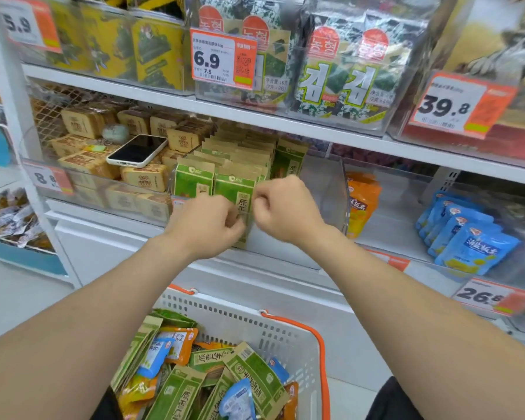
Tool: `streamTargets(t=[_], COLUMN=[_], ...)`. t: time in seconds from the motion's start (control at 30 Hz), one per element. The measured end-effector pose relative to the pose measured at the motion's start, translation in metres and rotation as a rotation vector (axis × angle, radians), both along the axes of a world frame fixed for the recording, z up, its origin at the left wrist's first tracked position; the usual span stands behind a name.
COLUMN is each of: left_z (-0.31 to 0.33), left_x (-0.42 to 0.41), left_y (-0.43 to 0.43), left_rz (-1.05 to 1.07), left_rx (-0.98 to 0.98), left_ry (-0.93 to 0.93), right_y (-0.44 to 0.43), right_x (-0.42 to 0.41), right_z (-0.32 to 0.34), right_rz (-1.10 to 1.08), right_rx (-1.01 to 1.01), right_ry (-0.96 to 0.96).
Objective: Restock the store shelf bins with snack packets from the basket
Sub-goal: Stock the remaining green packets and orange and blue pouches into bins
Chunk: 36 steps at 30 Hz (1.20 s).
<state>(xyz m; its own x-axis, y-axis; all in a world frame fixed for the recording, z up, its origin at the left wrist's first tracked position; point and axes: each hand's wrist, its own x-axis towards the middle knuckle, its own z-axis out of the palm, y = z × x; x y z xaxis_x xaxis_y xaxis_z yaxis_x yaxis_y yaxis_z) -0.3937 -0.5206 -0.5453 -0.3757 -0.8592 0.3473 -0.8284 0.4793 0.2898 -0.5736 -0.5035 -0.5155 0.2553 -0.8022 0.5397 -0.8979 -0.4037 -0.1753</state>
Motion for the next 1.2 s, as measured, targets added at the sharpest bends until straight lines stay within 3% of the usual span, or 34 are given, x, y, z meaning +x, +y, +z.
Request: streamTargets(t=[0.13,0.27,0.37,0.6,0.7,0.93,1.07,1.2], left_z=[-0.020,-0.032,-0.036,-0.045,-0.051,-0.056,-0.050,-0.044], left_x=[0.023,0.035,0.036,0.020,0.012,-0.006,-0.008,-0.006], left_y=[0.005,0.014,0.017,0.011,0.004,0.000,0.001,0.005], left_rz=[-0.127,-0.072,-0.072,-0.158,-0.178,-0.223,-0.239,-0.229], left_rx=[0.491,0.761,0.820,0.781,0.732,0.727,0.727,0.730], left_ry=[-0.394,-0.616,-0.675,-0.670,-0.689,-0.717,-0.760,-0.834], right_y=[0.020,0.025,0.029,0.058,0.076,0.083,0.059,0.038], right_x=[0.026,0.040,0.046,0.055,0.059,0.061,0.058,0.053], right_z=[-0.026,-0.067,-0.103,-0.192,-0.215,-0.242,-0.225,-0.184], right_rz=[0.187,0.185,0.174,0.420,0.554,0.519,0.436,0.337], right_rx=[0.267,0.745,0.931,1.003,0.985,0.935,1.109,1.084], right_ry=[0.327,0.590,0.773,1.137,1.156,1.148,0.883,0.626])
